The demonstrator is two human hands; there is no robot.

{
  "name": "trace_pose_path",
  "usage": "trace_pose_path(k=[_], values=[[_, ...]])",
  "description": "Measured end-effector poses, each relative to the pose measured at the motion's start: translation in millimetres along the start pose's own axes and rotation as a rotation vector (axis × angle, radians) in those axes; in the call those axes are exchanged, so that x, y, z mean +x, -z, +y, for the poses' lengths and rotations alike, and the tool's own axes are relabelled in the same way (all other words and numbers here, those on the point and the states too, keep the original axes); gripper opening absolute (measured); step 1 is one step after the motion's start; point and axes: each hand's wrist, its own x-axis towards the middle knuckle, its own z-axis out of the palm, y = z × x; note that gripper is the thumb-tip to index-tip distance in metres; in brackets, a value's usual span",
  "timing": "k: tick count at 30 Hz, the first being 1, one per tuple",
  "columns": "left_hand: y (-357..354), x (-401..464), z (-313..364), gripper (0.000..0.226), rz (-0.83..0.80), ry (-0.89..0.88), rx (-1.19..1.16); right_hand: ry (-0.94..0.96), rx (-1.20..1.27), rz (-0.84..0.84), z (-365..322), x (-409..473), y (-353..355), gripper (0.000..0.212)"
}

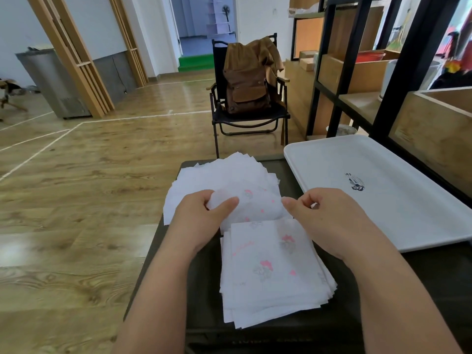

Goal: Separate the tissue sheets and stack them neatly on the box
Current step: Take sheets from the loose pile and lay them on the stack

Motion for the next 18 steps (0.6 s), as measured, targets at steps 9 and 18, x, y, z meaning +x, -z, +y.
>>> trace_pose_path(k=[9, 18], values=[[9, -4, 28, 0.015, 0.102, -0.207, -0.643, 0.060, 0.117, -0.053, -3, -1, 3, 0.048], [40, -35, 40, 0.021, -0.421, -0.396, -0.419, 0.077, 0.850, -0.174, -22, -3, 0, 0.029]])
